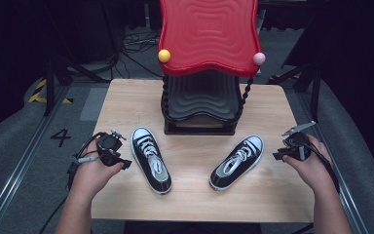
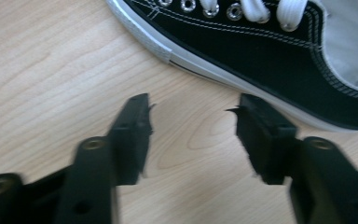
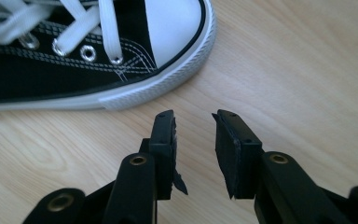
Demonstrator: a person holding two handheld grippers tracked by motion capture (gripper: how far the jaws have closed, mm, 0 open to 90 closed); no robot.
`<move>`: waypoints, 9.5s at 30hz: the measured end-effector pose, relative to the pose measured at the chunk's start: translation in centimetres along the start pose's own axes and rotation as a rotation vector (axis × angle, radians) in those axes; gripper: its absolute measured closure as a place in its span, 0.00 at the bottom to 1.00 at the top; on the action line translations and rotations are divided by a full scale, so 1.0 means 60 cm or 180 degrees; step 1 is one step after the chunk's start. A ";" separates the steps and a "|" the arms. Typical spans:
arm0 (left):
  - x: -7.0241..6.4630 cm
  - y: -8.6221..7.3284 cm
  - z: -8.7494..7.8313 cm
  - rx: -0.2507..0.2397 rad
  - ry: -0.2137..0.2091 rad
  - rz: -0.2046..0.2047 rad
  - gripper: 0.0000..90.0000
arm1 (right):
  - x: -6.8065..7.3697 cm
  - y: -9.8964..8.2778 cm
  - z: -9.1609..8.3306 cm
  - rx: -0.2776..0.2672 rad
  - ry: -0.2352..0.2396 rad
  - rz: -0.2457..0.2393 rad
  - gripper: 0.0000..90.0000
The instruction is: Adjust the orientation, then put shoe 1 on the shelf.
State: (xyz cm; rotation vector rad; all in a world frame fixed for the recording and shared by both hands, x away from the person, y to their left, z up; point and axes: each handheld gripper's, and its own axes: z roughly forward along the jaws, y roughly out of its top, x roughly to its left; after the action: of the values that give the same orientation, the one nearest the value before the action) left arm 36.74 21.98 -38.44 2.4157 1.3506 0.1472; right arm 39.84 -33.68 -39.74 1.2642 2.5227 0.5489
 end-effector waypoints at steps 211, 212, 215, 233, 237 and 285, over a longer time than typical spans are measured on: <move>-0.170 0.263 -0.053 -0.0522 -0.0175 0.0449 0.97 | 0.026 -0.079 0.029 -0.0013 0.0496 0.0867 0.66; -0.171 0.267 -0.053 -0.0537 -0.0180 0.0450 0.97 | 0.026 -0.079 0.029 -0.0013 0.0496 0.0867 0.66; -0.175 0.281 -0.052 -0.0607 -0.0148 0.0435 0.97 | 0.025 -0.084 0.027 -0.0017 0.0495 0.0879 0.66; -0.181 0.340 -0.015 -0.0743 0.0100 0.0379 0.97 | 0.025 -0.095 0.025 -0.0029 0.0498 0.0916 0.65; -0.177 0.347 -0.003 -0.0791 0.0114 0.0288 0.97 | 0.026 -0.092 0.028 -0.0027 0.0511 0.0903 0.64; -0.195 0.374 0.040 -0.0655 -0.0032 0.0311 0.60 | 0.023 -0.093 0.033 -0.0083 0.0562 0.0912 0.60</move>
State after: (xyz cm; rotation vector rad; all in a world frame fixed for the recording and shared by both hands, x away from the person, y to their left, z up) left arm 49.10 0.86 -31.46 2.3057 1.1525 0.2847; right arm 35.90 -35.20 -44.09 1.6469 2.4750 0.7850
